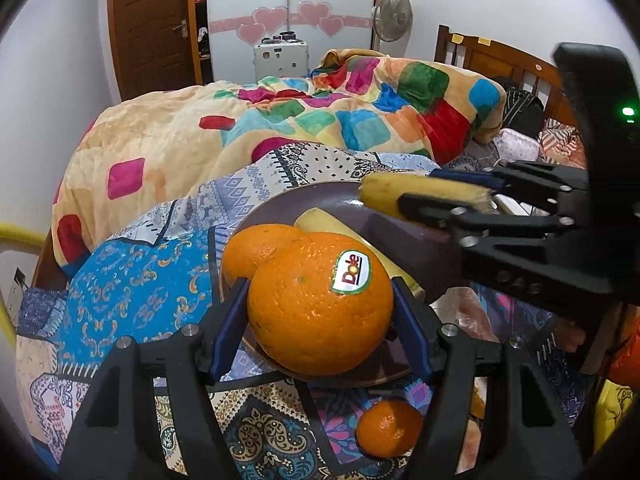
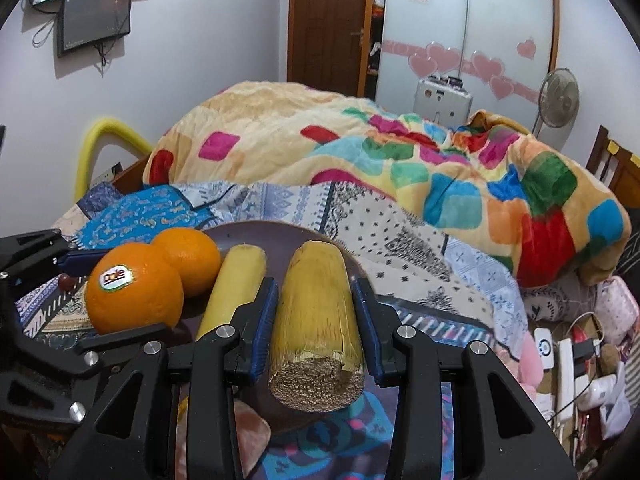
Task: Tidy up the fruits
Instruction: 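Place the bamboo shoot on the plate with the right tool while the left tool places the Dole orange there, then grasp a pink pomelo segment with the right tool while the left tool grasps a dark red fruit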
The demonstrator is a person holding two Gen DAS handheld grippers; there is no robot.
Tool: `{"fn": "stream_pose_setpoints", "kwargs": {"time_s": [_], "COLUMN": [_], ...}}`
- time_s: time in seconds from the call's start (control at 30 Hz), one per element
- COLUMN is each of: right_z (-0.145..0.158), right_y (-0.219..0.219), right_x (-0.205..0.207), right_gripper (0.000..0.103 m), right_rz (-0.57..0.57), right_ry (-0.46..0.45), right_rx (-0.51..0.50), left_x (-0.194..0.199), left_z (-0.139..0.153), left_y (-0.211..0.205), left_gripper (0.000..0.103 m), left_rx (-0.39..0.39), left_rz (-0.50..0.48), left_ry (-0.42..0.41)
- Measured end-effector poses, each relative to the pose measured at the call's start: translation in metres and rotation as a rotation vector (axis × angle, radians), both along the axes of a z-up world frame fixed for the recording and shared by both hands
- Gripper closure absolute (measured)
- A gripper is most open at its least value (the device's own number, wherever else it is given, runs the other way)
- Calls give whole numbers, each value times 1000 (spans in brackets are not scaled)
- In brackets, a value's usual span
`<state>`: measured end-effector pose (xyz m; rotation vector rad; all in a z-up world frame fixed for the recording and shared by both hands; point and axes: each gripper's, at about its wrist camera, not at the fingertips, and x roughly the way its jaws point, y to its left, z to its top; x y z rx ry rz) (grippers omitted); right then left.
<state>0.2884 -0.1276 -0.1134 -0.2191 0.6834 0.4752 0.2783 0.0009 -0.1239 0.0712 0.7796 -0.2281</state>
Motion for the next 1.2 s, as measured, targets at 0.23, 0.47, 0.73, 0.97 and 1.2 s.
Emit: {"fn": "stream_pose_setpoints", "kwargs": {"time_s": [0.23, 0.47, 0.73, 0.97, 1.2], "right_z": [-10, -11, -1, 16, 31], "right_y": [8, 11, 8, -4, -14], "right_x": [9, 6, -2, -23, -46], "right_gripper": [68, 67, 67, 59, 54], "right_rz": [24, 29, 37, 33, 29], "right_ry": [70, 79, 55, 22, -10], "right_rx": [0, -34, -23, -10, 15], "left_x": [8, 10, 6, -16, -49], "left_z": [-11, -14, -10, 15, 43], "left_y": [-2, 3, 5, 19, 54], "left_gripper": [35, 34, 34, 34, 34], "left_rx": [-7, -33, -31, -57, -47], "left_rz": [-20, -9, 11, 46, 118], "left_ry": [59, 84, 81, 19, -40]}}
